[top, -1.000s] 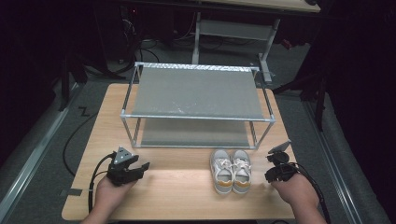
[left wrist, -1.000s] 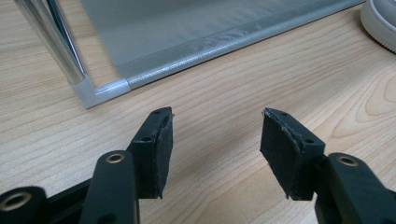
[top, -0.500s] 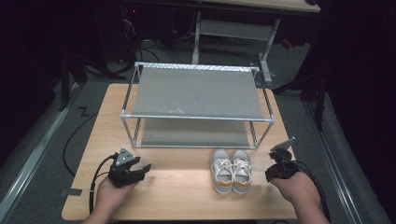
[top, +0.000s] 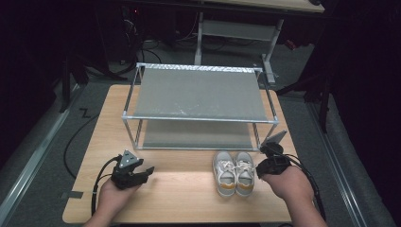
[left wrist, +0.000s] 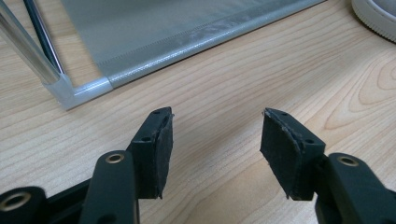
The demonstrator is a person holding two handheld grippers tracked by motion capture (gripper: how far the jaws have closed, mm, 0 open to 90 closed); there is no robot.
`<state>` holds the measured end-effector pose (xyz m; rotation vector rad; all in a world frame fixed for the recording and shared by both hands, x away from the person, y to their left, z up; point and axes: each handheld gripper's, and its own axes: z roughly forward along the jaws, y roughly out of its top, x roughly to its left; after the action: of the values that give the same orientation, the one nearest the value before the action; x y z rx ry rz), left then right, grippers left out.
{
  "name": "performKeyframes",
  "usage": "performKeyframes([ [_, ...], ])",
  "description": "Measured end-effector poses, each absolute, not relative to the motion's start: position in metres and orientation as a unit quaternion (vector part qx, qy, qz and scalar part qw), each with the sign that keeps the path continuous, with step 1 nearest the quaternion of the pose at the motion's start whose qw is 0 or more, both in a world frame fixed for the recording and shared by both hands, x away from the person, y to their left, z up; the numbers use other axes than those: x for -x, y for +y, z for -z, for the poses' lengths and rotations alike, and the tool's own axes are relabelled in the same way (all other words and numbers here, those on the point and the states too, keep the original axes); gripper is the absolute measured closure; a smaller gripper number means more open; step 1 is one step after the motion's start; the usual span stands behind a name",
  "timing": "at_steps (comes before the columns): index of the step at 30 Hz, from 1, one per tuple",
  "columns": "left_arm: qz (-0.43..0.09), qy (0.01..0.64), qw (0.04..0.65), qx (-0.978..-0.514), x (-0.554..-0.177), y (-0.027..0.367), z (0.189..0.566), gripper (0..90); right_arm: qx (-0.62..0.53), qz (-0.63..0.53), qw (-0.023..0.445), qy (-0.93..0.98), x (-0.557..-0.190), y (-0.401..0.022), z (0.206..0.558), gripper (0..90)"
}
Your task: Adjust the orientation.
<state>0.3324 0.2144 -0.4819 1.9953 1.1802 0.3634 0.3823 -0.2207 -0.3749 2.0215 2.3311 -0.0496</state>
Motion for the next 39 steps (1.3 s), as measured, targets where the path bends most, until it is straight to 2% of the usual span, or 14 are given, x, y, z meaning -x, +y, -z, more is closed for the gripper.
performKeyframes([
  [9, -0.142, 0.459, 0.386, -0.787, -0.333, 0.213, 0.483, 44.0, -0.643, 0.01, 0.008, 0.765, -0.383, -0.18, 0.375, 55.4],
  [11, -0.143, 0.459, 0.385, -0.788, -0.333, 0.213, 0.483, 44.0, -0.657, -0.001, -0.022, 0.754, -0.384, -0.173, 0.378, 58.4],
  [15, -0.144, 0.458, 0.386, -0.788, -0.332, 0.212, 0.482, 44.0, -0.656, -0.011, -0.042, 0.753, -0.382, -0.162, 0.384, 58.8],
  [21, -0.145, 0.458, 0.385, -0.788, -0.332, 0.212, 0.482, 44.0, -0.655, -0.006, -0.048, 0.754, -0.383, -0.155, 0.389, 58.9],
  [27, -0.147, 0.459, 0.388, -0.786, -0.331, 0.214, 0.481, 44.0, -0.666, 0.002, -0.048, 0.744, -0.383, -0.155, 0.399, 64.2],
  [33, -0.149, 0.455, 0.386, -0.789, -0.332, 0.213, 0.482, 44.0, -0.688, -0.007, -0.069, 0.723, -0.38, -0.161, 0.412, 69.4],
  [39, -0.153, 0.449, 0.384, -0.792, -0.332, 0.211, 0.481, 43.9, -0.674, 0.024, -0.032, 0.737, -0.381, -0.151, 0.408, 79.8],
])
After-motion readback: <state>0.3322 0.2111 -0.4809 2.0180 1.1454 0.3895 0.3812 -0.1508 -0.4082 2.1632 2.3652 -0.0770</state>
